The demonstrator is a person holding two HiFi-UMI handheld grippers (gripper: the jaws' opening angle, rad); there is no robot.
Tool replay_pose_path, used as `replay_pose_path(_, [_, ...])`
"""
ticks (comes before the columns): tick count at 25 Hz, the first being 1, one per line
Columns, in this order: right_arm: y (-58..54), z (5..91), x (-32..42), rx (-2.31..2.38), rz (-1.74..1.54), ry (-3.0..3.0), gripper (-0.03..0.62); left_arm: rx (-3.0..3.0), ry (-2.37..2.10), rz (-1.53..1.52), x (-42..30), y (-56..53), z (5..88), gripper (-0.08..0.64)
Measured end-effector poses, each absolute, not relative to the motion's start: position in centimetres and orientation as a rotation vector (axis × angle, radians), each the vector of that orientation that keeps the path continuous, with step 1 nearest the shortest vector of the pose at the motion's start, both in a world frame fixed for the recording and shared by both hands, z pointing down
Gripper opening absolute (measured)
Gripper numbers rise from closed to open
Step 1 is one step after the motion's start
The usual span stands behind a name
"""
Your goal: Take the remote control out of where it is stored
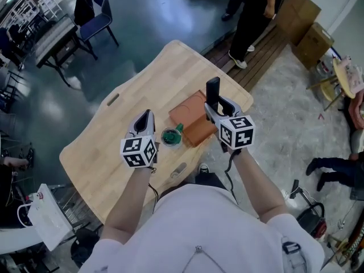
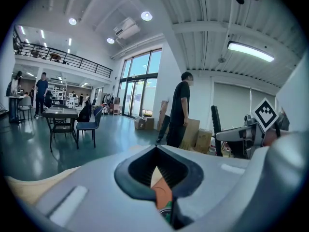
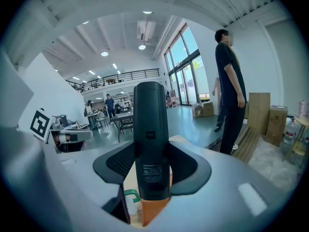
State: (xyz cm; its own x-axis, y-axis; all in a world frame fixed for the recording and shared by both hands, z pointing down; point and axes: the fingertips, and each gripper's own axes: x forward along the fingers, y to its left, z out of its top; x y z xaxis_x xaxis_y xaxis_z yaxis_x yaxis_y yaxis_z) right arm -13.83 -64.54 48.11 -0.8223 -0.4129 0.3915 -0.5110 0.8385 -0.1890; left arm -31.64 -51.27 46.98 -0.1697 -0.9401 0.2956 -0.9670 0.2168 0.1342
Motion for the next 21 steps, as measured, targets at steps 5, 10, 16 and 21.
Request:
replay_pose_path(5, [-64.81,48.37,-13.51,0.706,0.416,-2.672,0.245,1.790,-2.186,0.122,-31.60,-51.35,46.81,0.002])
replay_pose_path(10, [-65.09,48.26,-13.54,0.719,0.419,-2.666,0.245,1.795,-2.188,0.122,-31.83,-51.49,46.39,0.000])
replay_pose_path(16, [-65.19,48.60,-13.44,0.732,0.426,-2.660,0.245,1.793,-2.186,0.118,-31.89,-51.40,46.58,0.000])
replay_pose_path(21, [-65.14,48.82,-13.19,0.747,0.436,-2.654,0.245,1.790,-2.191,0.116,-32.01,-51.09,46.57,0.001])
